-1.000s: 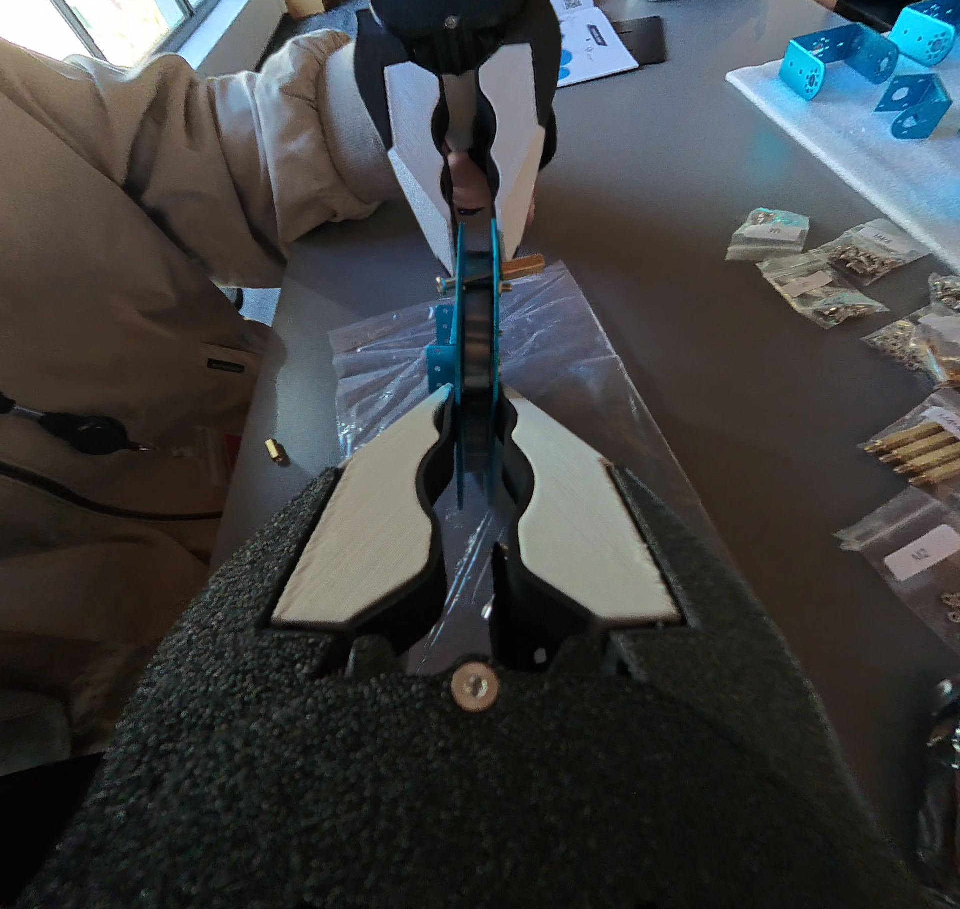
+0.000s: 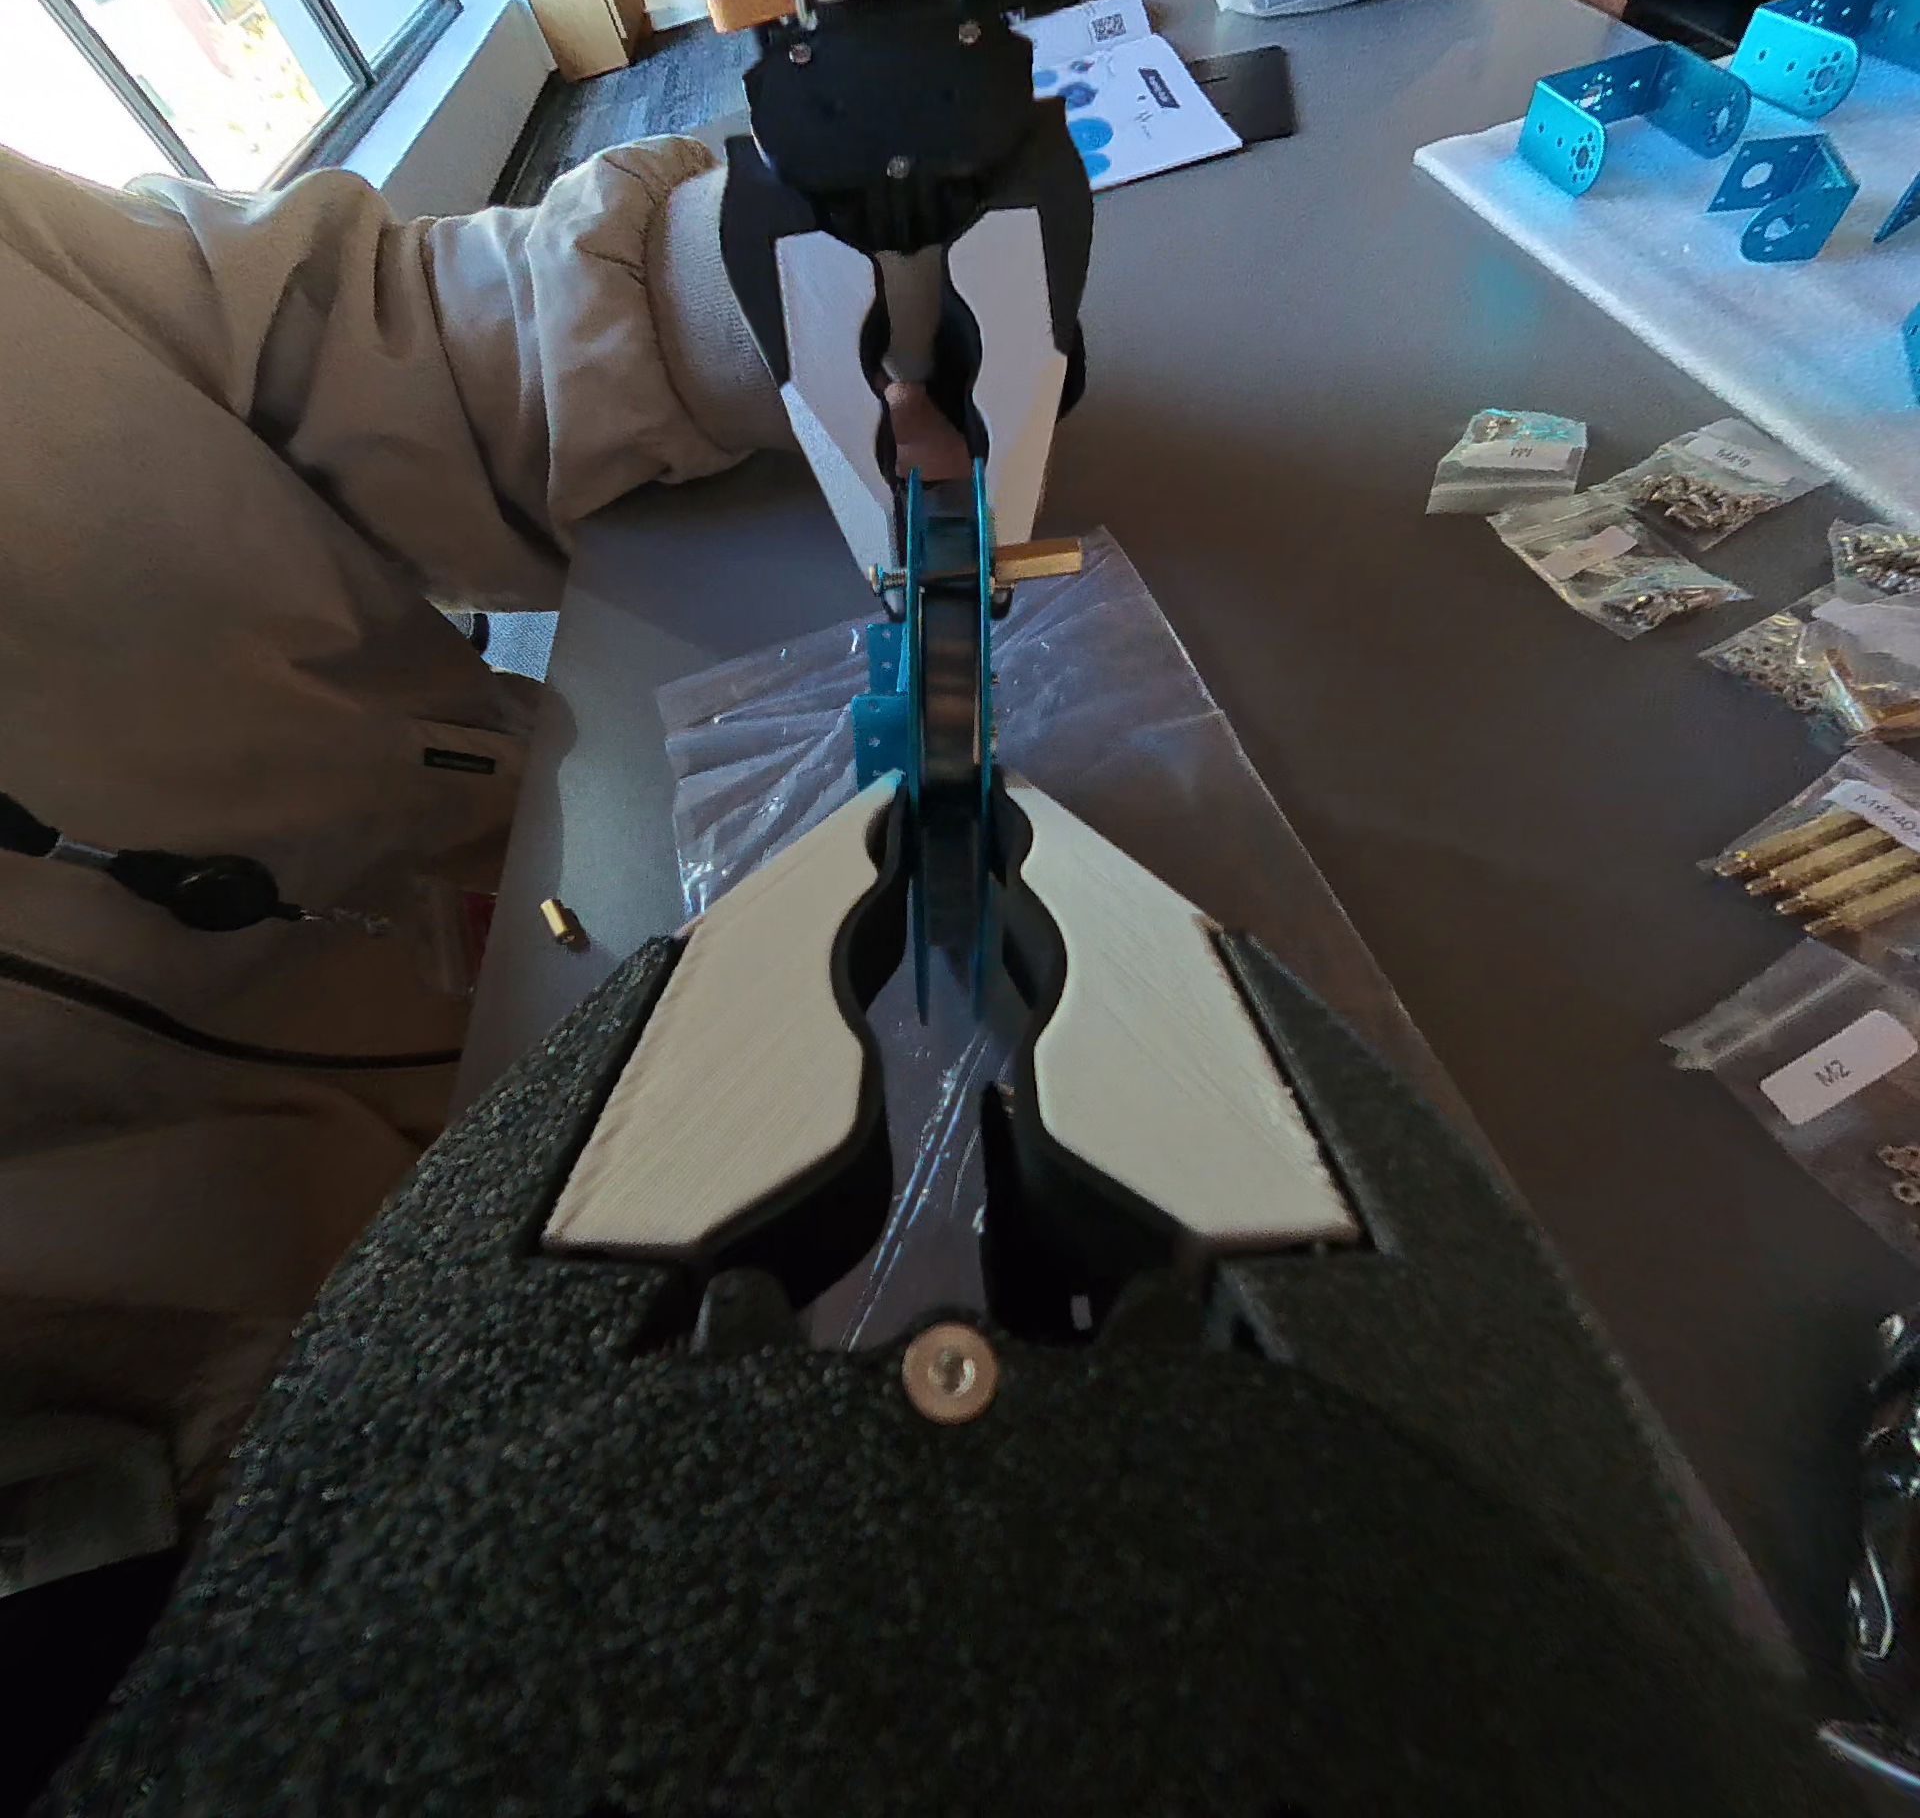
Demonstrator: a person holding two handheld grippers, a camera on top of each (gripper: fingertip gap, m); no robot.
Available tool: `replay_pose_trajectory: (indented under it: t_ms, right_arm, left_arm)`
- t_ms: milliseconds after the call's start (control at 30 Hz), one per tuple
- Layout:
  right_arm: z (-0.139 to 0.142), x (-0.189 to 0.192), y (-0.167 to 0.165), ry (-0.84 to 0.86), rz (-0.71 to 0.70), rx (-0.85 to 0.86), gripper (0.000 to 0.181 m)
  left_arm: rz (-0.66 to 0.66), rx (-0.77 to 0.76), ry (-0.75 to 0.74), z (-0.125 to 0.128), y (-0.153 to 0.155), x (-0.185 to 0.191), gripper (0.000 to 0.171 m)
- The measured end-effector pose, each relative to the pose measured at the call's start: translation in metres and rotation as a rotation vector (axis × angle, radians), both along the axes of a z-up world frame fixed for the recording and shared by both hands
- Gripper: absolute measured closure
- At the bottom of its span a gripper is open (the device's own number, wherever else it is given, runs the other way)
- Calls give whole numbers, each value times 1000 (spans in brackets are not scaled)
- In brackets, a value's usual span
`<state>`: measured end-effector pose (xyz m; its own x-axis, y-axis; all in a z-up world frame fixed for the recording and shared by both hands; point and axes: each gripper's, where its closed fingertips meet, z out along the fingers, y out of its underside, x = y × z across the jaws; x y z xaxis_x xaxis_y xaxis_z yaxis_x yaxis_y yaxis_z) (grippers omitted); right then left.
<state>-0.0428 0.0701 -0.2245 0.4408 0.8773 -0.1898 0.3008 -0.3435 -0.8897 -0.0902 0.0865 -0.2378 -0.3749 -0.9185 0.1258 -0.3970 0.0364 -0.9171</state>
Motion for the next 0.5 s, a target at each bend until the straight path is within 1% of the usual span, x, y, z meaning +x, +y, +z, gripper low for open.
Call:
replay_pose_trajectory:
  t_ms: [100, 200, 233, 300, 333, 500]
  right_arm:
    - [0, 1, 0, 11, 1, -7, 168]
    - [4, -4, 0, 31, 9, 9, 158]
    - [5, -6, 1, 29, 7, 14, 157]
    - [5, -7, 2, 23, 11, 21, 161]
    - [4, -6, 2, 15, 3, 24, 167]
    - [0, 3, -3, 5, 11, -2, 168]
  left_arm:
    - [8, 1, -9, 0, -1, 6, 156]
    - [-13, -33, -31, 8, -7, 7, 159]
    - [-1, -35, -42, 10, -6, 9, 159]
    - [11, -19, -46, 11, -4, 10, 157]
    - [20, -21, -55, 13, -2, 10, 157]
    - [-9, -39, -64, 14, -4, 5, 159]
